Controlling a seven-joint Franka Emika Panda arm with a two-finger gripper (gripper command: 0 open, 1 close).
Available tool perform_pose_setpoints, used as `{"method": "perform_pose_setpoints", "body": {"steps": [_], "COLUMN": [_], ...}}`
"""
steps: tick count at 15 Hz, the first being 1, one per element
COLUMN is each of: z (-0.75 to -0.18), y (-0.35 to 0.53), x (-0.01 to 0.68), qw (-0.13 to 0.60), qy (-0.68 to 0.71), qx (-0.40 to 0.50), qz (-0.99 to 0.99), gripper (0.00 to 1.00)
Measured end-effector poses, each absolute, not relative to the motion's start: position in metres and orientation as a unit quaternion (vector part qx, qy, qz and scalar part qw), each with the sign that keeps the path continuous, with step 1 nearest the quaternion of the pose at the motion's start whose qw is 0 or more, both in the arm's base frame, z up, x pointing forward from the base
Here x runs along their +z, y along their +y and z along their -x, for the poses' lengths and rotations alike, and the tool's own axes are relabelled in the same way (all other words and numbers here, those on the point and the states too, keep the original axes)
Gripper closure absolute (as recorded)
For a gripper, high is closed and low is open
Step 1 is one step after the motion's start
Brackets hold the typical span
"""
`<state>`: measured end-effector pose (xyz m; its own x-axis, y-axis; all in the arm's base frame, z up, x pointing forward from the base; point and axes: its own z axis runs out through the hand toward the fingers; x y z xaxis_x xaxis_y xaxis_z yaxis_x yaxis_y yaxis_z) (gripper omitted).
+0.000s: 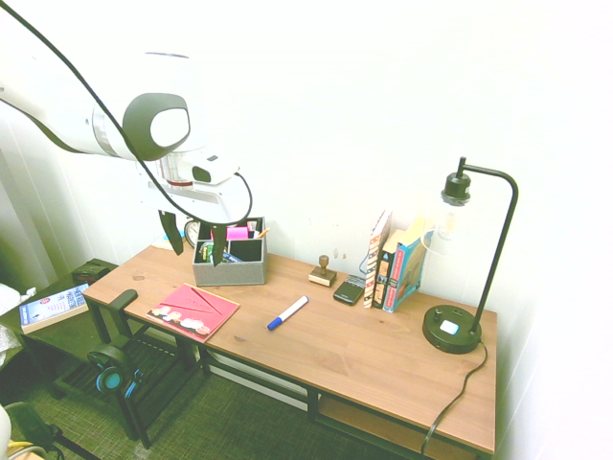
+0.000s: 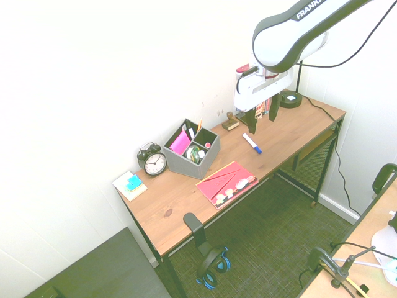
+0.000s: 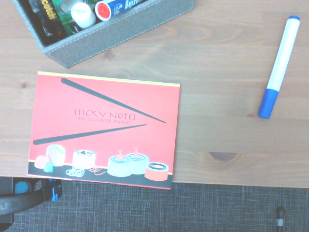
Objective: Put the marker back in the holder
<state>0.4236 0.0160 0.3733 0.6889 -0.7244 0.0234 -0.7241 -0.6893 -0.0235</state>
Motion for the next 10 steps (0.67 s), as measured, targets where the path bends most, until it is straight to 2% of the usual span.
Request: {"method": "perform_pose_setpoints", "body": {"steps": [5, 10], "z": [-0.432, -0.450], "y": [-0.010, -0.047], "x": [0.372, 0.325], "qw": [0.000, 0.001], "qy": [0.424, 0.494], "qx": [-0.038, -0.067], "qz": [0.905, 0.867], "gripper": [0.00, 0.00]}}
